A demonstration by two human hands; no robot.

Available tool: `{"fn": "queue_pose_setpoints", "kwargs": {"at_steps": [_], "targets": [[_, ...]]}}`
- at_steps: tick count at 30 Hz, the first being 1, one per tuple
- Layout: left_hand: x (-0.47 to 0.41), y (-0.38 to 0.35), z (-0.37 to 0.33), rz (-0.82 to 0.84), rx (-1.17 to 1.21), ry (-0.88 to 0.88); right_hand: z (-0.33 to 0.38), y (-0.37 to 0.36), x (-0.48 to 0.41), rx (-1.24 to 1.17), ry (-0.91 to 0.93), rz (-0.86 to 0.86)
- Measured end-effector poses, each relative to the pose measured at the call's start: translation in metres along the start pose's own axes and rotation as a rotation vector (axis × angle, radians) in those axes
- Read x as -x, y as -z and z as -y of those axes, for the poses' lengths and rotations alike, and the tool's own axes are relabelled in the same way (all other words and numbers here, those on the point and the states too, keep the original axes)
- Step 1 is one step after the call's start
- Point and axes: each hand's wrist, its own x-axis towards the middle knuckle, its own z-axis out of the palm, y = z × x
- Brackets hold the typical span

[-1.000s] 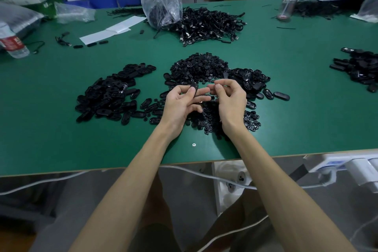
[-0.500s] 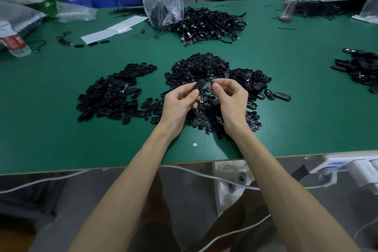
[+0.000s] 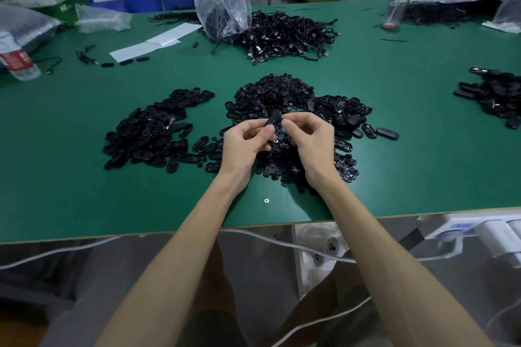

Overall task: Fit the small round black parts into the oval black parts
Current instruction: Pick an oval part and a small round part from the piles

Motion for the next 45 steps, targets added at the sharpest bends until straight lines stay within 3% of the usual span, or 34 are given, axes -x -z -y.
{"fn": "queue_pose_setpoints", "kwargs": {"at_steps": [10,20,45], "targets": [[0.0,-0.001,-0.001,-0.033,0.034,0.003,0.0017,-0.0012,0.0008,-0.062,-0.026,0.064],[0.0035,-0.0038,-0.004,0.068,-0.063,-0.048,0.0027,-0.0013,0.0012,-0.081,-0.049,0.073],[0.0024,-0.0034,-0.003,-0.105,0.021,-0.03,0.0024,-0.0004,0.0014,-0.152,-0.029,0.053]]}}
